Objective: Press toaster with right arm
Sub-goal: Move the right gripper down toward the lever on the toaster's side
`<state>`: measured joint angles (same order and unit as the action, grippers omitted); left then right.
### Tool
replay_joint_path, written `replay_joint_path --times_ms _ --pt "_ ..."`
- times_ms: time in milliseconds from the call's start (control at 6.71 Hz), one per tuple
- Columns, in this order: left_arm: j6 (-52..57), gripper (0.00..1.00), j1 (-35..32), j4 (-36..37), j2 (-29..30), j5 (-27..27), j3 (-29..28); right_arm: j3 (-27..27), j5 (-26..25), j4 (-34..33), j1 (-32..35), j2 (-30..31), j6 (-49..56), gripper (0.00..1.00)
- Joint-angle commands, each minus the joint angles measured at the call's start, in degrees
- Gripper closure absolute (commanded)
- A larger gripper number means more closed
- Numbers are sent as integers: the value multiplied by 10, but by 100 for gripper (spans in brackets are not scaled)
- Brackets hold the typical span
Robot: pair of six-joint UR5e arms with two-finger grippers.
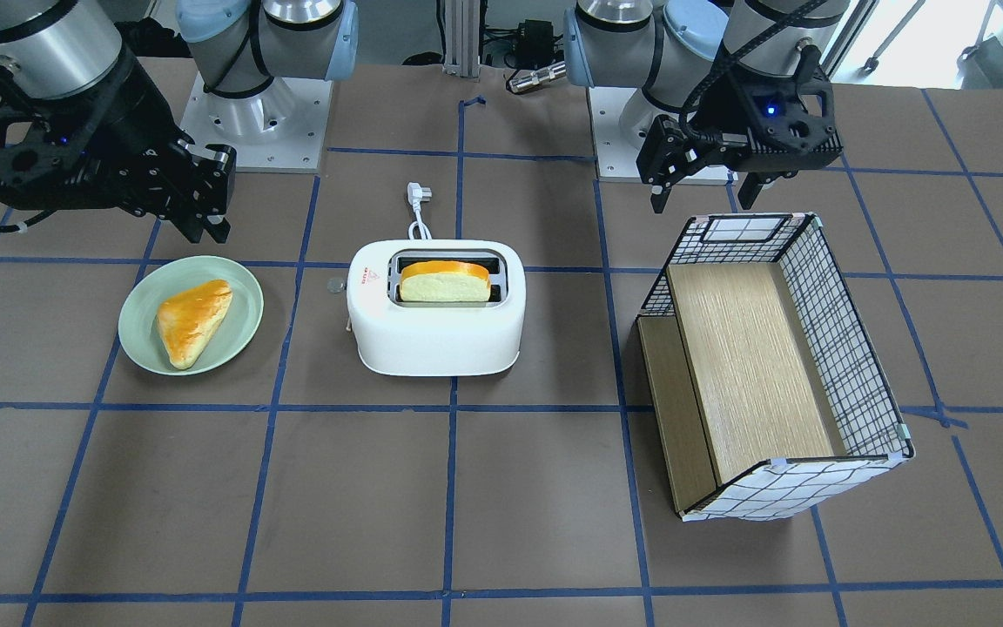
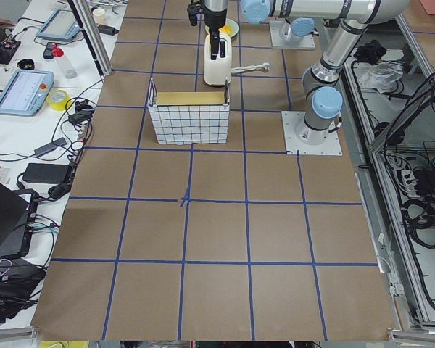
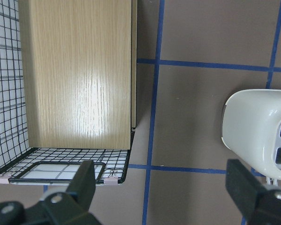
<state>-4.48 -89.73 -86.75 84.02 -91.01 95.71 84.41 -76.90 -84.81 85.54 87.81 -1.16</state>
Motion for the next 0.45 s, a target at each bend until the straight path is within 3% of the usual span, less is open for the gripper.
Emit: replay_joint_path --times_ms 0,149,298 --pt "0 0 0 0 0 0 0 46 167 61 -61 0 75 100" --pt "0 0 0 0 0 0 0 91 218 47 -63 0 125 100" --pt "0 0 0 0 0 0 0 128 234 36 -76 -3 179 100"
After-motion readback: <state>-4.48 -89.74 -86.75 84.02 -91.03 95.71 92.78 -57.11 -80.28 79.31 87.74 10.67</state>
